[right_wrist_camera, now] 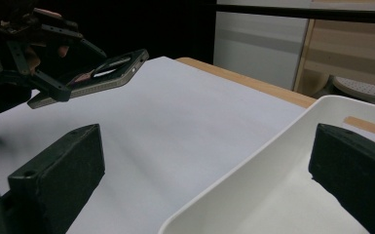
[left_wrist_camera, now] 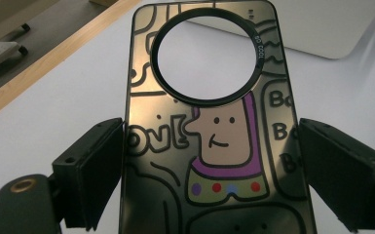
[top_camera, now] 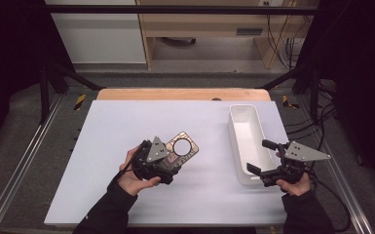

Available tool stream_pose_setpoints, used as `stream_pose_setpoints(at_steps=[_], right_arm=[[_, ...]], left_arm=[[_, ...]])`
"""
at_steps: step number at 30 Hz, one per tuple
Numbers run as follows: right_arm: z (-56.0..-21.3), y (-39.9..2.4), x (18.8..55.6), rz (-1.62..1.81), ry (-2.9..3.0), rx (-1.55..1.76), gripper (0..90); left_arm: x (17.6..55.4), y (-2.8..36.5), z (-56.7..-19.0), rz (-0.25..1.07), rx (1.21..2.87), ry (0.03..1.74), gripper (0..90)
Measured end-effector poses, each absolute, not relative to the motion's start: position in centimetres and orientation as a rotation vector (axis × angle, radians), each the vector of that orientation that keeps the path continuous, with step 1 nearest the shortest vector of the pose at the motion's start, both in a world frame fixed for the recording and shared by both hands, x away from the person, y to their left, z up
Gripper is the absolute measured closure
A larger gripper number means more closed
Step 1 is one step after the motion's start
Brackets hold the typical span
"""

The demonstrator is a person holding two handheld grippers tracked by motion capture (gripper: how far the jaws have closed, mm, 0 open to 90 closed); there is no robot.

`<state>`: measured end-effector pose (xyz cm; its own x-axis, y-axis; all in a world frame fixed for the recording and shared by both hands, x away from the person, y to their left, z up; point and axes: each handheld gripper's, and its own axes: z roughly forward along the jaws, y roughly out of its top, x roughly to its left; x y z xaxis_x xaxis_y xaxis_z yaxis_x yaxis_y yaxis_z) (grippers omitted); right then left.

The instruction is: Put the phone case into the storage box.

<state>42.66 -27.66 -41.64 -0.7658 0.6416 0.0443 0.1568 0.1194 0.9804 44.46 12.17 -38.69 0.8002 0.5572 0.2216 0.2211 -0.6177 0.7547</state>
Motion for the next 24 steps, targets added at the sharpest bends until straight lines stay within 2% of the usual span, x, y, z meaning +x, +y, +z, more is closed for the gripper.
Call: stream_pose_setpoints(at_steps=[24], right_arm=[[-41.2, -25.2, 42.5, 1.632, 2.123, 0.640, 0.4]], left_arm=[[43.1, 10.5, -38.6, 0.568, 2.287, 0.385, 11.6]])
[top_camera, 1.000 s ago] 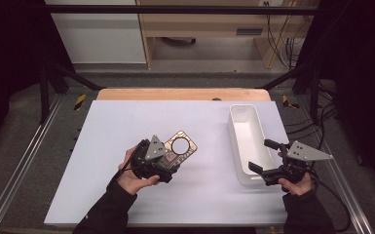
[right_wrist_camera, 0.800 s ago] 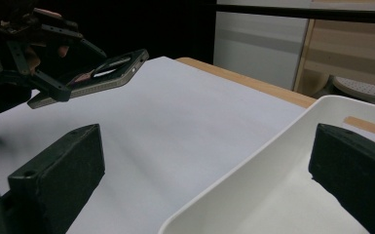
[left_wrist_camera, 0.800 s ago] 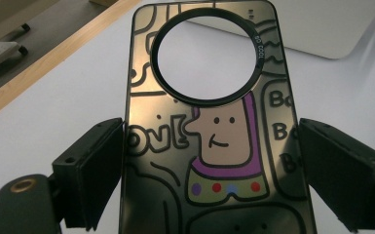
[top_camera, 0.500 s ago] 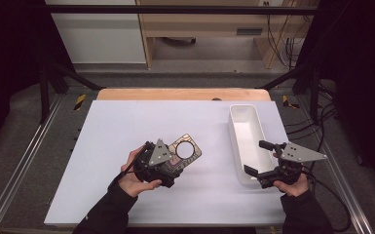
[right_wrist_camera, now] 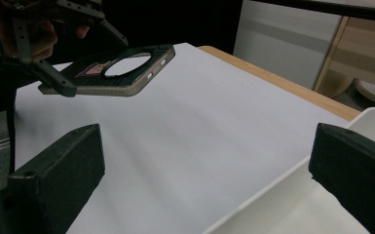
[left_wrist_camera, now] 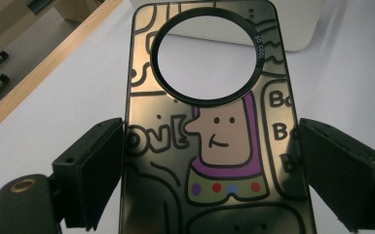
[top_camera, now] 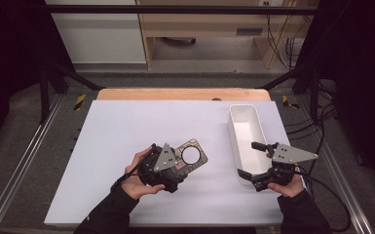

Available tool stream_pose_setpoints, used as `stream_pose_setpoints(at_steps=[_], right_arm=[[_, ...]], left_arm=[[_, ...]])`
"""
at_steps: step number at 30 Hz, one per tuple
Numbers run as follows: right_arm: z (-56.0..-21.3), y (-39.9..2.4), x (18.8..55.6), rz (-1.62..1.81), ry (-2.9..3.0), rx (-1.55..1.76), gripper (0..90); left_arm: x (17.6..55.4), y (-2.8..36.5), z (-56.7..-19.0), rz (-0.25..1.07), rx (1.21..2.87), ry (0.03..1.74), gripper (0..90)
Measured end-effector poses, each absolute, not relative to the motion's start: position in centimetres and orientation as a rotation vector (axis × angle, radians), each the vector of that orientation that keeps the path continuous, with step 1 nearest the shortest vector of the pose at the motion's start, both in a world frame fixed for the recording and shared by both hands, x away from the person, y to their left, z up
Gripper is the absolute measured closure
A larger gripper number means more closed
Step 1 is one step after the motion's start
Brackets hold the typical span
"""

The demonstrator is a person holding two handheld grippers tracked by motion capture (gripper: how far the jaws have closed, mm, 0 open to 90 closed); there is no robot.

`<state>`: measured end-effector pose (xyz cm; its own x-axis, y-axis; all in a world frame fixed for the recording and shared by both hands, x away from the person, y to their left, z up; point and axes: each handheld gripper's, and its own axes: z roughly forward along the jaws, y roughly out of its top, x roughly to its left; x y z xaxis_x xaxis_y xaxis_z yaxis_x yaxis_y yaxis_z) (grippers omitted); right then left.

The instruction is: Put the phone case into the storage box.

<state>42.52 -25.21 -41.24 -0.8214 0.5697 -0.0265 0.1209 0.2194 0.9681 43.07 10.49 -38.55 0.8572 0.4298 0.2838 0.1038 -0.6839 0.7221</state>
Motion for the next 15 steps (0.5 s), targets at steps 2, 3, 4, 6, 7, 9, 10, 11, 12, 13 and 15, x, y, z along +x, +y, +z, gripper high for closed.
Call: stream_pose_setpoints(at_steps=[2, 3, 4, 6, 7, 9, 10, 11, 12, 13, 15], right_arm=[[-41.1, -25.0, 42.5, 1.630, 2.128, 0.624, 0.4], [-41.0, -24.8, 42.5, 1.630, 2.131, 0.617, 0.4], [-41.0, -24.7, 42.5, 1.629, 2.133, 0.608, 0.4], [-40.8, -24.3, 42.5, 1.617, 2.148, 0.591, 0.4], [-40.8, -24.1, 42.6, 1.614, 2.157, 0.582, 0.4], [-40.7, -23.6, 42.6, 1.603, 2.176, 0.559, 0.4], [-40.7, -23.4, 42.6, 1.597, 2.188, 0.548, 0.4], [-40.6, -23.2, 42.6, 1.593, 2.197, 0.539, 0.4], [-40.6, -23.0, 42.6, 1.594, 2.206, 0.530, 0.4], [-40.5, -22.8, 42.5, 1.592, 2.213, 0.521, 0.4], [-40.5, -22.4, 42.5, 1.591, 2.228, 0.503, 0.4]], left_arm=[[43.1, 10.4, -38.5, 0.567, 2.290, 0.373, 11.6], [43.1, 10.4, -38.5, 0.570, 2.290, 0.369, 11.7], [43.1, 10.3, -38.4, 0.573, 2.291, 0.363, 11.6], [43.1, 10.3, -38.2, 0.577, 2.289, 0.355, 11.6], [43.1, 10.2, -38.2, 0.580, 2.290, 0.350, 11.6], [43.1, 10.2, -38.0, 0.587, 2.289, 0.339, 11.6], [43.1, 10.2, -37.9, 0.593, 2.289, 0.330, 11.6], [43.1, 10.2, -37.8, 0.596, 2.287, 0.324, 11.6], [43.1, 10.2, -37.8, 0.595, 2.286, 0.322, 11.6], [43.1, 10.2, -37.7, 0.591, 2.286, 0.320, 11.6], [43.1, 10.2, -37.7, 0.594, 2.291, 0.313, 11.6]])
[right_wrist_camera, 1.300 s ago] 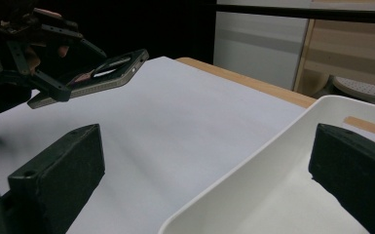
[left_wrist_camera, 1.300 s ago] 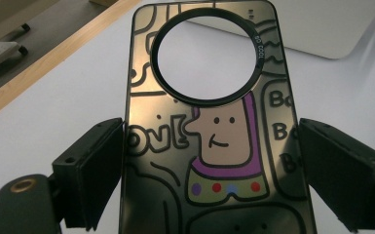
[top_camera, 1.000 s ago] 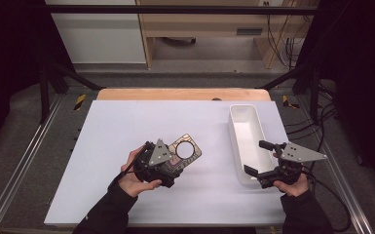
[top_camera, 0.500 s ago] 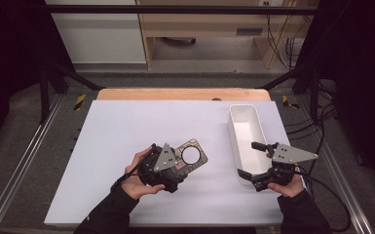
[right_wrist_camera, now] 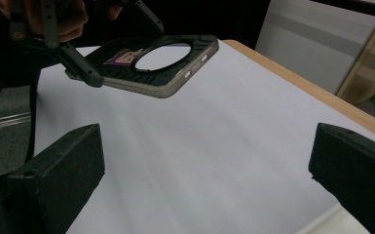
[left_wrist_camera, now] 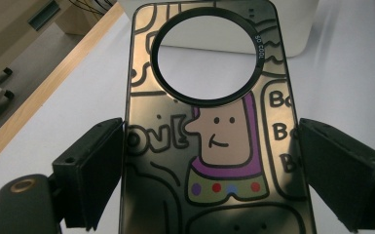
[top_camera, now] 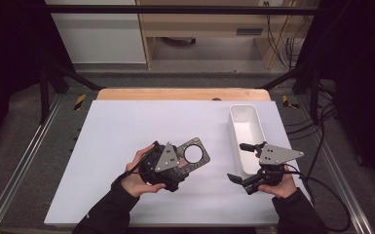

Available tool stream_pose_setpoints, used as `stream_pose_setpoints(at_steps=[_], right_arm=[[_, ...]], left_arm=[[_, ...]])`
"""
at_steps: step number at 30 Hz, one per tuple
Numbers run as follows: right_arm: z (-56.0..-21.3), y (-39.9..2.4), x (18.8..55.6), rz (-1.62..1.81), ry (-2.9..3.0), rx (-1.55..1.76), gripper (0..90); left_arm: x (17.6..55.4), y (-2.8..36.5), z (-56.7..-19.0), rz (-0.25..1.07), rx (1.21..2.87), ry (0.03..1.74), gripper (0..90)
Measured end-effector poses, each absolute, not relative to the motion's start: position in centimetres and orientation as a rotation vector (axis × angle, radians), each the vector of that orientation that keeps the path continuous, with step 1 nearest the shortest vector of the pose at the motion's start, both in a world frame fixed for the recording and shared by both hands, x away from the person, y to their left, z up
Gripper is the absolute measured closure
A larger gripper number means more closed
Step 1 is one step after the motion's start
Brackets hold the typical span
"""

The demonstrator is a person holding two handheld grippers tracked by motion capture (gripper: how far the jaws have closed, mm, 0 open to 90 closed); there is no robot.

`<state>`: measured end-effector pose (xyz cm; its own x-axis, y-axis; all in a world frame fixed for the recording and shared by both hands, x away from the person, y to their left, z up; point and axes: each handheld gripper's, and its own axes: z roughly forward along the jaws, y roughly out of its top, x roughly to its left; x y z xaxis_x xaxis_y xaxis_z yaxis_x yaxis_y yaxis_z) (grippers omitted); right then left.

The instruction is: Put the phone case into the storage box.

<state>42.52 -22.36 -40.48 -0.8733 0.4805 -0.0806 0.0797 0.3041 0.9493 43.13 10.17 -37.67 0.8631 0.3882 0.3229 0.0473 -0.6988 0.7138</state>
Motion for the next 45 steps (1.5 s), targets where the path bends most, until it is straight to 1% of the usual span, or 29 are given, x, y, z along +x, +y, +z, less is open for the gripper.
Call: stream_pose_setpoints(at_steps=[13, 45], right_arm=[[-39.8, -20.4, 42.4, 1.554, 2.278, 0.406, 0.4], [-39.3, -18.7, 41.9, 1.445, 2.373, 0.193, 1.6]], left_arm=[[42.8, 9.6, -36.8, 0.585, 2.295, 0.248, 11.6], [41.4, 7.9, -36.8, 0.512, 2.323, 0.081, 11.7]])
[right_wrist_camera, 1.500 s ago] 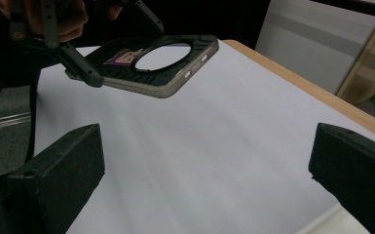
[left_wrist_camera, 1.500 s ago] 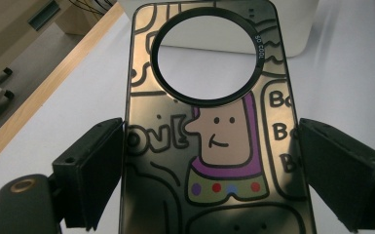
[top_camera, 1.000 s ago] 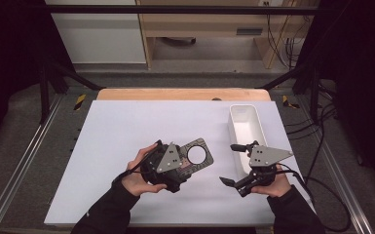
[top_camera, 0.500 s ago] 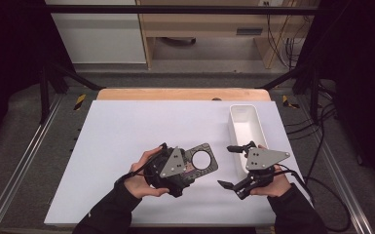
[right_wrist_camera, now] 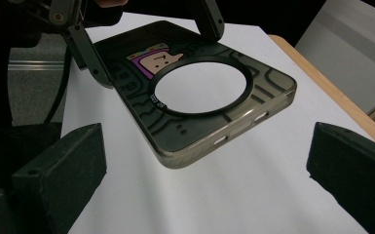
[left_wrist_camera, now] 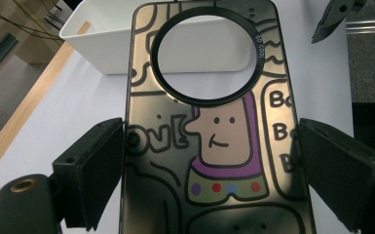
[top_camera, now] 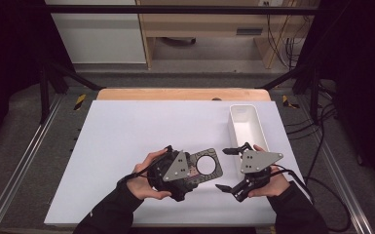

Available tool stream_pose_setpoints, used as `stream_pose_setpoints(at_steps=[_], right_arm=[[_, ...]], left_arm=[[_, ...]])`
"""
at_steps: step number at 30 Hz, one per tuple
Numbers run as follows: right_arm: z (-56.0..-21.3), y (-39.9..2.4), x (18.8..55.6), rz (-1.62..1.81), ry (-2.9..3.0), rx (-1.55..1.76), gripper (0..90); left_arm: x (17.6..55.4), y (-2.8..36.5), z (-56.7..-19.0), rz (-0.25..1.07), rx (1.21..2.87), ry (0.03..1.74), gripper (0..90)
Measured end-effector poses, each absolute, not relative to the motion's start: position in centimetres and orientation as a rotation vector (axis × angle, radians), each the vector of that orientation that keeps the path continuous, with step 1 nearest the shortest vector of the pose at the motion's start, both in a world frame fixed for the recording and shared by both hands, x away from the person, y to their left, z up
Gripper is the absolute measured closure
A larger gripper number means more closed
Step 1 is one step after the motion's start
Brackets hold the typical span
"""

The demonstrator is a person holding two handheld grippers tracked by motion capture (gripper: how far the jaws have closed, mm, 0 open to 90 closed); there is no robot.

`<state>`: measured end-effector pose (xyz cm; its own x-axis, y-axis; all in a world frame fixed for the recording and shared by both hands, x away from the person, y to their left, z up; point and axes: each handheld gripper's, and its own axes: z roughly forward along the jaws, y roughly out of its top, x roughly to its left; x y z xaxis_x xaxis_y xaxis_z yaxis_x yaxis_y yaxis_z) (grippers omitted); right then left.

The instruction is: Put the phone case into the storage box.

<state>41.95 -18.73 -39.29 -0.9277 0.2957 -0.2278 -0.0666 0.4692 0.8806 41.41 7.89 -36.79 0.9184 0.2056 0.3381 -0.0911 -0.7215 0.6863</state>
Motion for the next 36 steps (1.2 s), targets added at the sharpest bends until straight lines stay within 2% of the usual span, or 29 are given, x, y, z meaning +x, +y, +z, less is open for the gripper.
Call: stream_pose_setpoints(at_steps=[36], right_arm=[[-40.3, -16.9, 42.2, 1.449, 2.452, 0.035, 1.4]], left_arm=[[41.3, 7.4, -37.8, 0.375, 2.328, -0.059, 11.7]])
